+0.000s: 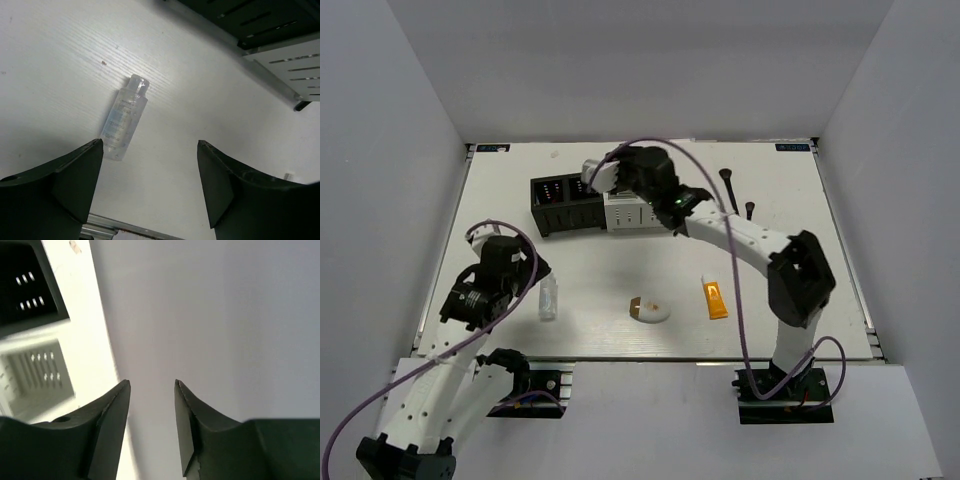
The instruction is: Organize the makeup
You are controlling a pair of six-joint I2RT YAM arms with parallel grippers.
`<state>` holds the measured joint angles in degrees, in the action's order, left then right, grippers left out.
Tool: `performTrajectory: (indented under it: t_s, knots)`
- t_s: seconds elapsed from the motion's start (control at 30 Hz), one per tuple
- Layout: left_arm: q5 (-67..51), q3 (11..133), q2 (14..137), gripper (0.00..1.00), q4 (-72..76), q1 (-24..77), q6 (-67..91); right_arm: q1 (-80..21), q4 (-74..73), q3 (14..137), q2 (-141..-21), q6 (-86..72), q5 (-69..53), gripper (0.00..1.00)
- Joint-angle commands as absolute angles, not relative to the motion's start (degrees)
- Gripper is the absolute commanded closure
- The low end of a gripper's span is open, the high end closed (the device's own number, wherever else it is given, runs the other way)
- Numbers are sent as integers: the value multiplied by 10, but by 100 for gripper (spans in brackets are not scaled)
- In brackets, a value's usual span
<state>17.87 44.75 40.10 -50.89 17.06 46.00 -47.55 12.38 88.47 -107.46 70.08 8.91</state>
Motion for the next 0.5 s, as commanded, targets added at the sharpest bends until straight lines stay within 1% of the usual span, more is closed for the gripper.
performTrajectory:
  t_s: [0.0, 0.03, 0.07, 0.1, 0.17, 0.2, 0.23, 0.3, 0.47]
  knots:
    - [156, 465, 457, 16, -517, 171, 459, -436, 27, 861, -989, 543, 45, 54]
    - [149, 466, 475, 18, -521, 171, 463, -414, 15, 847, -974, 484, 33, 58]
    - [144, 466, 494, 20, -531, 171, 465, -409, 2, 839, -959, 459, 11, 69]
    - [139, 469, 531, 21, -533, 171, 466, -404, -47, 832, -931, 441, -44, 77]
    - [132, 477, 573, 22, -548, 171, 466, -383, -77, 797, -906, 393, -94, 100]
    - [128, 483, 612, 22, -553, 171, 463, -373, -96, 761, -872, 376, -132, 100]
    - [128, 487, 632, 22, -555, 171, 461, -373, -98, 761, -872, 376, -148, 100]
    - [144, 497, 661, 19, -555, 171, 458, -356, -98, 703, -843, 353, -189, 100]
    - [168, 522, 734, 15, -526, 171, 426, -329, -94, 627, -794, 322, -219, 100]
